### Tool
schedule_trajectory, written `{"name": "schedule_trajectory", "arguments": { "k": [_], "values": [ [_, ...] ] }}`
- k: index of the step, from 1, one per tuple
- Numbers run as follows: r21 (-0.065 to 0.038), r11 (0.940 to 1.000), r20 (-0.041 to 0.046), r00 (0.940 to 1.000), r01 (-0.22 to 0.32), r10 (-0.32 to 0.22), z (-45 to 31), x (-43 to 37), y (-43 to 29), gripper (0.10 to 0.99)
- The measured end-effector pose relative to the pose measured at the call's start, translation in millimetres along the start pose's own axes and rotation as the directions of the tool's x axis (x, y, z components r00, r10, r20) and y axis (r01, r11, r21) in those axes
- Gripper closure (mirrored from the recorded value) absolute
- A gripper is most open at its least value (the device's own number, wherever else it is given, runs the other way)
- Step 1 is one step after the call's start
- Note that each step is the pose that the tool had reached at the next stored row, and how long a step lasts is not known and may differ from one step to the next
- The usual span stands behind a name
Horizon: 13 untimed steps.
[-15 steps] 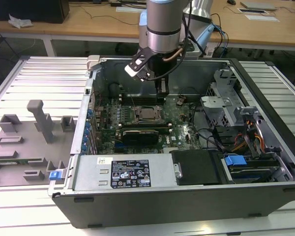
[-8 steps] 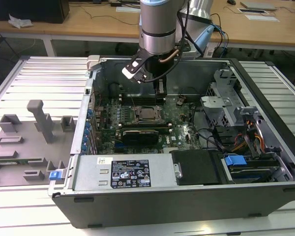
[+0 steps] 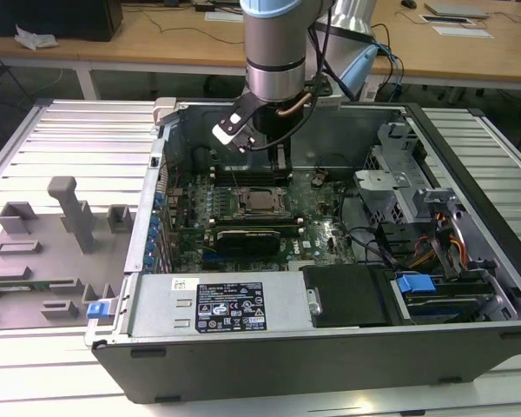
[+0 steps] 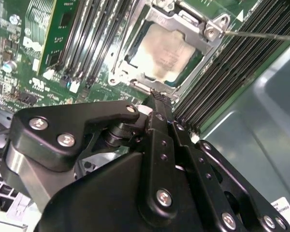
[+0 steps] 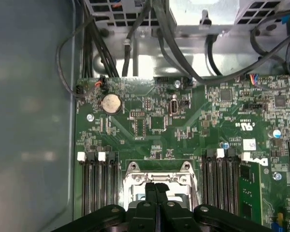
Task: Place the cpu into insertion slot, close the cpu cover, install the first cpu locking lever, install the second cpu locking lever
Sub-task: 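Close the cpu cover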
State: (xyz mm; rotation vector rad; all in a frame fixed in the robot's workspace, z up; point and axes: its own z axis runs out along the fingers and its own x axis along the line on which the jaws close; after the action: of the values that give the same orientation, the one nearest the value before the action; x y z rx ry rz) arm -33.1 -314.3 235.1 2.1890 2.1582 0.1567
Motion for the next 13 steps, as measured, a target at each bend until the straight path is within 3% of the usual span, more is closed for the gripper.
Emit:
{"name": "schedule_trajectory", "arguments": {
  "k": [4,8,11,13],
  "values": [
    [0.034,0.9994,0.0015,1.0000,-0.004,0.003,3.6,-0.5,-1.6,0.980],
    [0.056,0.9984,0.0035,1.0000,-0.006,0.006,7.5,-0.6,-4.0,0.980],
    [0.093,0.9956,0.0049,1.0000,-0.008,0.008,12.5,-0.7,-5.1,0.980],
    [0.104,0.9946,0.0050,1.0000,-0.009,0.008,13.8,-0.8,-5.2,0.980]
  ]
}}
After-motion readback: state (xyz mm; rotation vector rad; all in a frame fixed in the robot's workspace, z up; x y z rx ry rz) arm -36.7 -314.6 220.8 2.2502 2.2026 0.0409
